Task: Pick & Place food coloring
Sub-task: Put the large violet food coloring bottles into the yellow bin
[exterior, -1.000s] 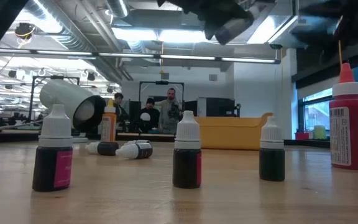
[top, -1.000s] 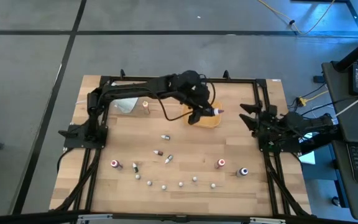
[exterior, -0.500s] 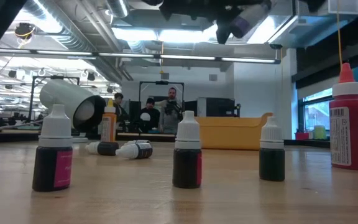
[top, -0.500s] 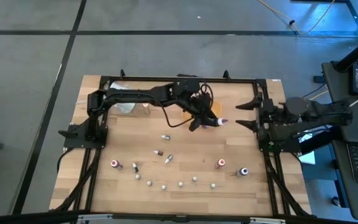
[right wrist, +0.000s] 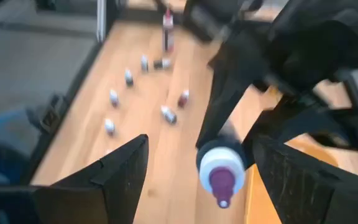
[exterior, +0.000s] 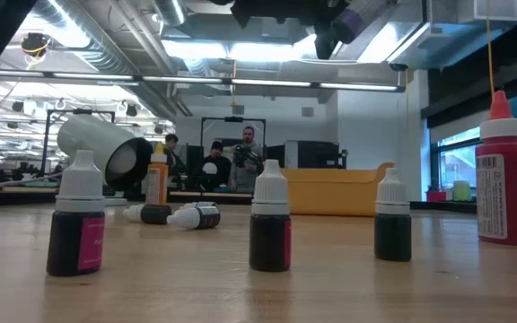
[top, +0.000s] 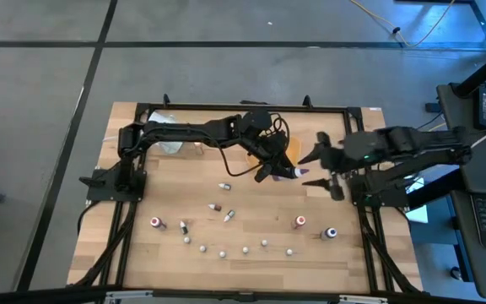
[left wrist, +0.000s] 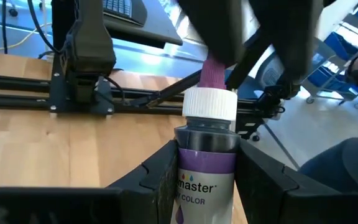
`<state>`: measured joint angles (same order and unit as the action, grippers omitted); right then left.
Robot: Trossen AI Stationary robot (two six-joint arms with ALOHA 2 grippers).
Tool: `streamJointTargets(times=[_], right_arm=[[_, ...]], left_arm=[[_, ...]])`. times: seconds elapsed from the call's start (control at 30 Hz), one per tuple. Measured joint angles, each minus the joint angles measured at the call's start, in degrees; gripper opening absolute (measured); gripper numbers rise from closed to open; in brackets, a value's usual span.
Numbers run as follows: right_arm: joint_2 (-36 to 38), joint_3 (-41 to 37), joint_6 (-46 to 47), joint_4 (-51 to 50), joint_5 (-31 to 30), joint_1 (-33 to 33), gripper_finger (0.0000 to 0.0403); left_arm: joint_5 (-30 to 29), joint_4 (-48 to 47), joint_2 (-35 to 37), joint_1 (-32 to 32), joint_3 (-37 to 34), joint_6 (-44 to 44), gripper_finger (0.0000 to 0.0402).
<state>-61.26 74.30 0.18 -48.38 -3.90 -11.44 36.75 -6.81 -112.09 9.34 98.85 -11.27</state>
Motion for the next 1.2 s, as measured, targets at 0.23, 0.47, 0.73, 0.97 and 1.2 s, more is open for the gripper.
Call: streamJointTargets(times=[0.23,0.47,0.73,0.97,1.2], right_arm=[[-4.89,1.73,-0.93,-2.34,0.07,0.02,0.027],[-5.18,1.75,-0.91,-3.79,-0.76,0.0,0.0192],[-4.86,1.81,-2.79,-3.93,-1.05,0.0,0.0124],[-4.92,1.81,-1.01,-3.76,-1.07,0.0,0.0148],[-4.95,1.81,-1.91,-3.76,-1.01,0.0,0.0122]], left_arm=[[2.31,0.24,0.0,-0.02,0.0,-0.21,0.0134],[5.43,0.23,-0.02,0.02,0.0,-0.42,0.0134],[5.33,1.87,-0.02,0.02,-0.01,-1.62,0.0134],[5.35,2.1,-0.02,0.02,0.0,-1.67,0.0147],[5.27,1.99,-0.02,0.0,0.0,-4.24,0.0168]])
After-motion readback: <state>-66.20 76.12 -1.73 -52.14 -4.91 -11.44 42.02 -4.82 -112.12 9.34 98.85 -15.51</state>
